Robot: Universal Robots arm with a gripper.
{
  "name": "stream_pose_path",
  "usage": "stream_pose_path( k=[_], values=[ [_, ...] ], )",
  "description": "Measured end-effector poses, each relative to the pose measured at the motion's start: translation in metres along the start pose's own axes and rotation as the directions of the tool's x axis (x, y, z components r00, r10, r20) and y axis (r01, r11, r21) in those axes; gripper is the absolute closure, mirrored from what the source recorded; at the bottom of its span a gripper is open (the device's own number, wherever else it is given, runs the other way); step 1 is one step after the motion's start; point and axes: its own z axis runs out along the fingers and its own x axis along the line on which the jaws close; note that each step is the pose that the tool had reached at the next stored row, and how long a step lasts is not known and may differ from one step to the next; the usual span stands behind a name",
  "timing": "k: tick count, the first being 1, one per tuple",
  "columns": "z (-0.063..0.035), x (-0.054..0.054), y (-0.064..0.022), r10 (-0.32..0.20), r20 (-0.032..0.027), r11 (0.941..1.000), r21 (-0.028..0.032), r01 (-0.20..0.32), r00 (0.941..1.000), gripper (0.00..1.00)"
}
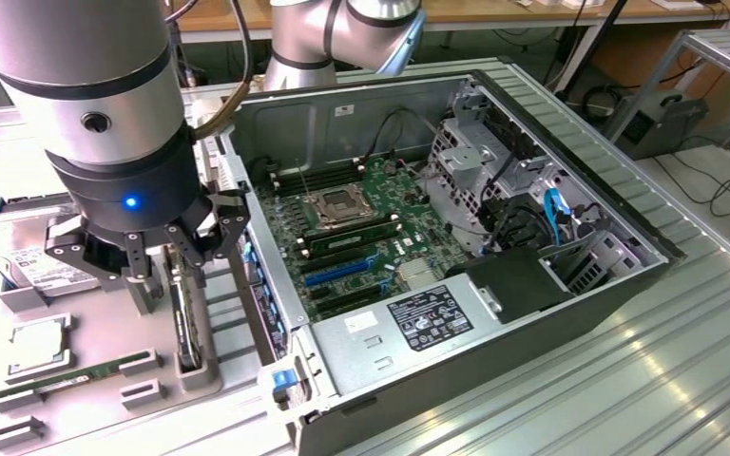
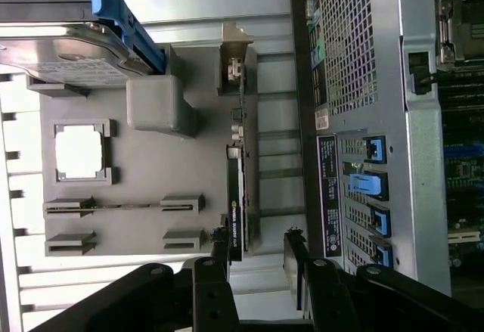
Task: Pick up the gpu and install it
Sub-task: 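Pick up the gpu and move the gpu toward the slot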
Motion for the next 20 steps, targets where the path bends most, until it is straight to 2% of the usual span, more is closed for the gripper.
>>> stream_pose_path(
  k=[20],
  values=[
    [0.0101, 0.0080, -0.0010, 0.000, 0.0001, 1.0000, -0.0001, 0.000, 1.0000, 0.58]
  ],
)
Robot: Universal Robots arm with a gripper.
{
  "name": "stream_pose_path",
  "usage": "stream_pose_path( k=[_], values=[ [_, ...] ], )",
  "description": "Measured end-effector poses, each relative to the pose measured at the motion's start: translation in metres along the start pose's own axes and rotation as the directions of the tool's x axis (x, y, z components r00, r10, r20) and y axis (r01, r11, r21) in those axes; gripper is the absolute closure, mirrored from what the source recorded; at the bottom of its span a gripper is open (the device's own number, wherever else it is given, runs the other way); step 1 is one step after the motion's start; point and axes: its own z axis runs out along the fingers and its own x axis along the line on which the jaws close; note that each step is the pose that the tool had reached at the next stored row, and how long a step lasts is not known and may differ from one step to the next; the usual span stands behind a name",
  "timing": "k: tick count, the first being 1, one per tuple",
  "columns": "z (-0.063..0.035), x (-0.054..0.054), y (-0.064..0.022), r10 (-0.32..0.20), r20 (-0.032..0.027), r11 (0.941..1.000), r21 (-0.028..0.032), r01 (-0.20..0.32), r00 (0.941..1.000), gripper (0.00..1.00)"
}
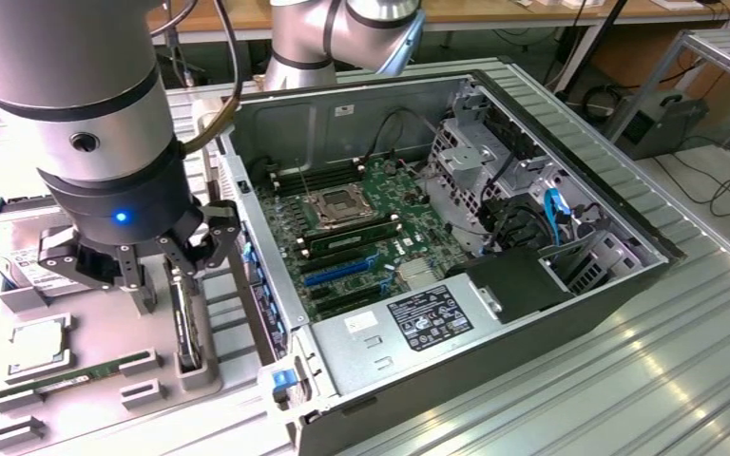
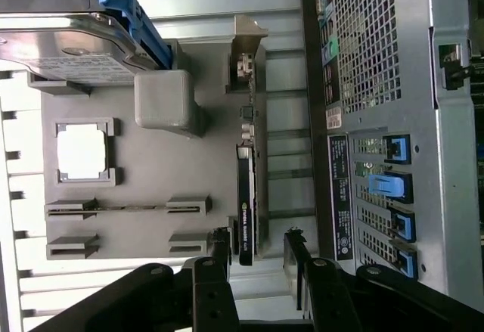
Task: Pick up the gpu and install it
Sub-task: 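Pick up the gpu and move the gpu toward the slot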
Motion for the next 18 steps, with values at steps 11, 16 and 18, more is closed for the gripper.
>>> stream_pose_path(
  k=[11, 16, 18],
  values=[
    [0.0068, 0.003, -0.0005, 0.000, 0.0000, 1.0000, 0.0001, 0.000, 1.0000, 0.58],
    [0.0095, 0.005, -0.0008, 0.000, 0.0000, 1.0000, 0.0000, 0.000, 1.0000, 0.58],
    [0.0107, 0.006, -0.0009, 0.000, 0.0000, 1.0000, 0.0000, 0.000, 1.0000, 0.58]
  ],
)
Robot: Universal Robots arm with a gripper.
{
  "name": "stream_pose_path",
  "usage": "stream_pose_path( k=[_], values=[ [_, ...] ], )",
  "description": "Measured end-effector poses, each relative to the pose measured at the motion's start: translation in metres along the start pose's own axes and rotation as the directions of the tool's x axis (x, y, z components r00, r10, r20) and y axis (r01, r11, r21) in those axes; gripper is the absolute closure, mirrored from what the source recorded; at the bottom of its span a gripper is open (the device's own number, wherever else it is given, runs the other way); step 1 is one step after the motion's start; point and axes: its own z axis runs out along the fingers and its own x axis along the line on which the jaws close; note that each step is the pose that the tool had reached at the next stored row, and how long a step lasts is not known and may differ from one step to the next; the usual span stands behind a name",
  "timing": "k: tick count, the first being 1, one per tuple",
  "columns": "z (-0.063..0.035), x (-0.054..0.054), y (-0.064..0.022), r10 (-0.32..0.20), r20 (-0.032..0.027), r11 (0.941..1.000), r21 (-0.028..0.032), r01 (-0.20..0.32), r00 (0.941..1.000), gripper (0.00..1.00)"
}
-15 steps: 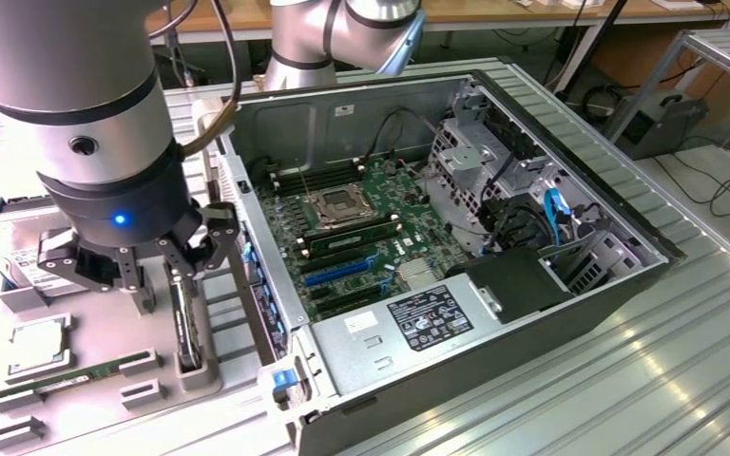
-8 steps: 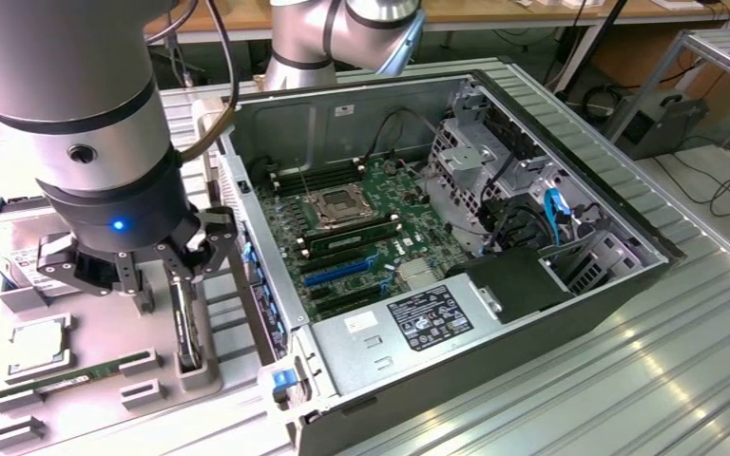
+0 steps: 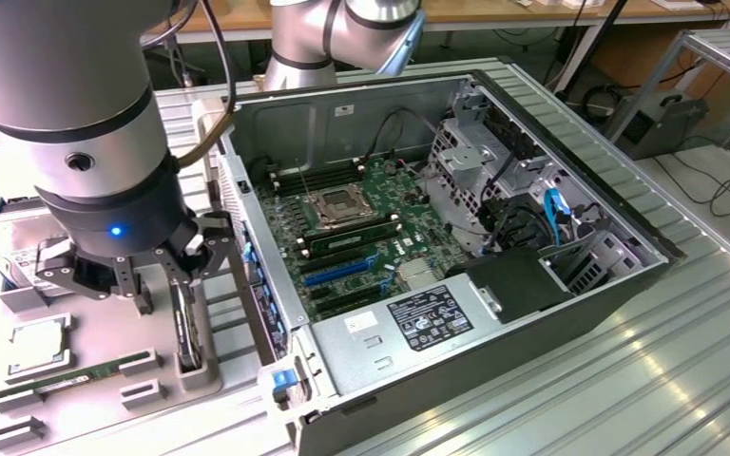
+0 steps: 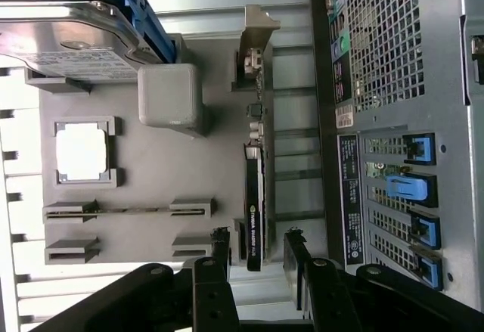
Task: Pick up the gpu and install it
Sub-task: 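Pick up the gpu and move the gpu toward the slot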
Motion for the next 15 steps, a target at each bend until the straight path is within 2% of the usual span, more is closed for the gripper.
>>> stream_pose_path(
  k=[15],
  values=[
    [0.0099, 0.0049, -0.0007, 0.000, 0.0000, 1.0000, 0.0000, 0.000, 1.0000, 0.58]
  ],
)
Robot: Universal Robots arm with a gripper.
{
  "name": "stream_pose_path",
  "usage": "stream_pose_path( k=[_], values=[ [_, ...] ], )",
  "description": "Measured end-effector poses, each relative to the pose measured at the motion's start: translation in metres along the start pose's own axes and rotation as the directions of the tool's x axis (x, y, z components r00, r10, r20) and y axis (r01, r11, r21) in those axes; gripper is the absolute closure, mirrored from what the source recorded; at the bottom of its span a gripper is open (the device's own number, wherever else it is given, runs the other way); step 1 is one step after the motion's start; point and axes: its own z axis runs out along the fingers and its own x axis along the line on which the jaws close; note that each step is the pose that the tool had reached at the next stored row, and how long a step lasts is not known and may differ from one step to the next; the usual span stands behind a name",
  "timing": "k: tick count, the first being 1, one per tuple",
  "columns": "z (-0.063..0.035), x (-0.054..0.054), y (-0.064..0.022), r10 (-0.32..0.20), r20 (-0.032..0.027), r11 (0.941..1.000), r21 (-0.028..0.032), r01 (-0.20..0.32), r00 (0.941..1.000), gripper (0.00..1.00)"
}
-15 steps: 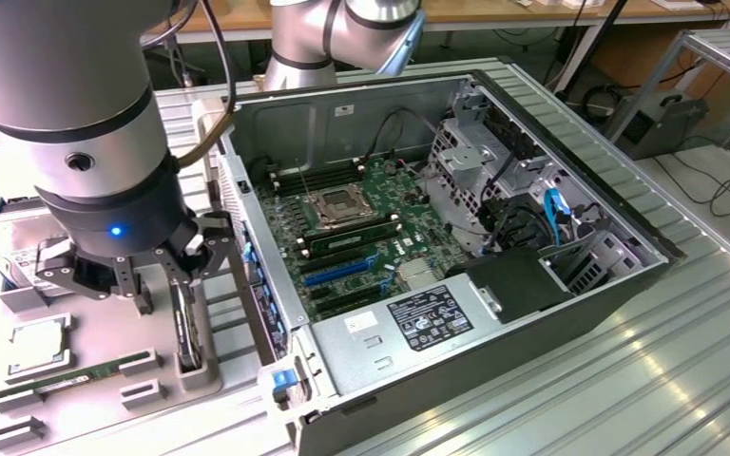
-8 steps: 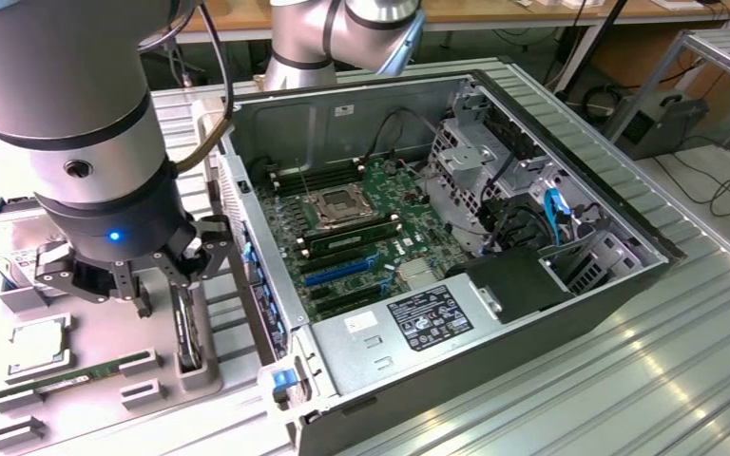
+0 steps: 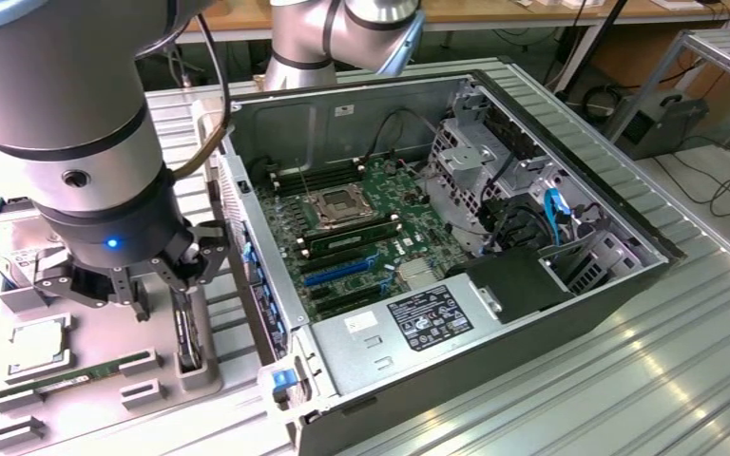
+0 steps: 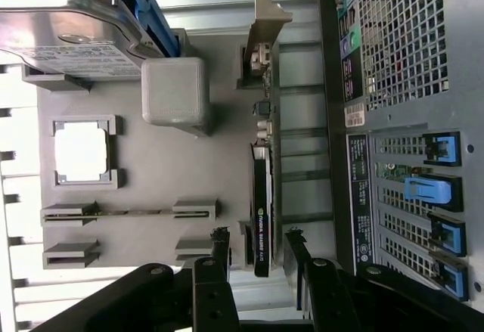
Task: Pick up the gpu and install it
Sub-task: 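Pick up the gpu and move the gpu toward the slot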
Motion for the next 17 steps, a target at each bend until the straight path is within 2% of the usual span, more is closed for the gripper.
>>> stream_pose_path(
  k=[17],
  values=[
    [0.0119, 0.005, -0.0005, 0.000, 0.0000, 1.0000, 0.0000, 0.000, 1.0000, 0.58]
  ],
)
